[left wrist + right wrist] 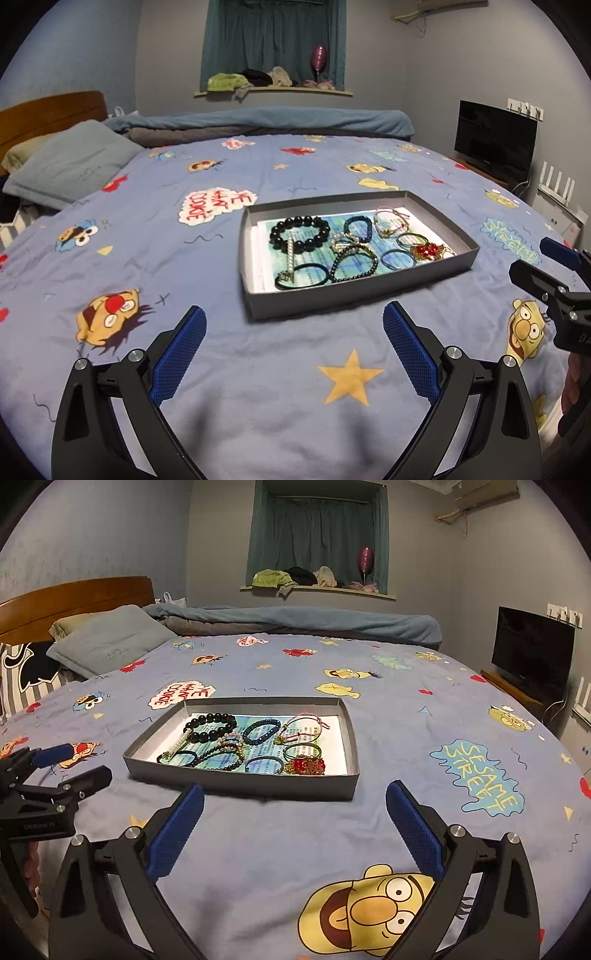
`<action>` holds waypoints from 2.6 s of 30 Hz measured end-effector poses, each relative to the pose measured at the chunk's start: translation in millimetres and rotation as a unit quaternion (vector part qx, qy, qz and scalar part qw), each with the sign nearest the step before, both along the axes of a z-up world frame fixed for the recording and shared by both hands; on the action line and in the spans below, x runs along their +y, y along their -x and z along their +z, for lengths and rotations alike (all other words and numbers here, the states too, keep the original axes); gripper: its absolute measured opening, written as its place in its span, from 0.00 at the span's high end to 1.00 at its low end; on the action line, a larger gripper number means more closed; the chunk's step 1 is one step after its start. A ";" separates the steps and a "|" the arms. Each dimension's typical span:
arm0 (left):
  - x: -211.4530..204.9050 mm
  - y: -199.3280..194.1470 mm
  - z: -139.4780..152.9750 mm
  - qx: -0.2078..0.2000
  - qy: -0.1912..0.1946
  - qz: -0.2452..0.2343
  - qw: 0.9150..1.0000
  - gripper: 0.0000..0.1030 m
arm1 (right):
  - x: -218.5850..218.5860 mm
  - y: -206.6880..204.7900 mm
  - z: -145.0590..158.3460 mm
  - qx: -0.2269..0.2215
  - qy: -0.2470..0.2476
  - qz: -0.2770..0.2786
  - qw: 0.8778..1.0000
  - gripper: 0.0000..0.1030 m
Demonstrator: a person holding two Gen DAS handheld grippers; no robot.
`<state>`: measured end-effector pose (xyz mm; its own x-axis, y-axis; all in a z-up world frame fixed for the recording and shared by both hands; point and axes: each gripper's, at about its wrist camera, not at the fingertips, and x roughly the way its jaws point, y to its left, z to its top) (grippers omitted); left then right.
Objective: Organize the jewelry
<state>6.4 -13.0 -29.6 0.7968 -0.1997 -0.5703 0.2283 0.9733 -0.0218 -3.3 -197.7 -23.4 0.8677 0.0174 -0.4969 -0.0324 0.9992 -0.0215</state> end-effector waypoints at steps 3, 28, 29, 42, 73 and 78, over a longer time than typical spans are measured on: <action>0.7 0.7 0.1 -0.003 -0.001 0.001 1.000 0.07 | 0.7 0.1 -1.7 0.000 0.002 -0.002 1.000 0.05; -2.5 -2.3 -3.9 0.001 -0.007 -0.004 1.000 0.07 | -1.2 -2.1 -3.7 0.001 -0.004 -0.004 1.000 0.05; -2.3 -2.1 -4.0 0.000 -0.006 -0.004 1.000 0.07 | -1.1 -2.4 -3.8 0.001 -0.003 -0.004 1.000 0.05; -3.5 -1.3 -6.6 -0.001 -0.008 -0.007 1.000 0.07 | -1.4 -3.4 -5.1 0.001 -0.002 -0.004 1.000 0.05; -5.5 -1.3 -4.7 -0.005 -0.015 -0.011 1.000 0.07 | -0.6 -5.2 -7.1 0.005 -0.002 -0.005 1.000 0.05; -5.7 -2.4 -5.5 -0.007 -0.021 -0.005 1.000 0.07 | -0.9 -5.9 -7.5 0.006 -0.002 -0.005 1.000 0.05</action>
<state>8.8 -18.7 -35.1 0.8028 -0.1836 -0.5672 0.2373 0.9712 0.0215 2.6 -198.6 -31.0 0.8622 0.0102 -0.5064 -0.0219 0.9996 -0.0172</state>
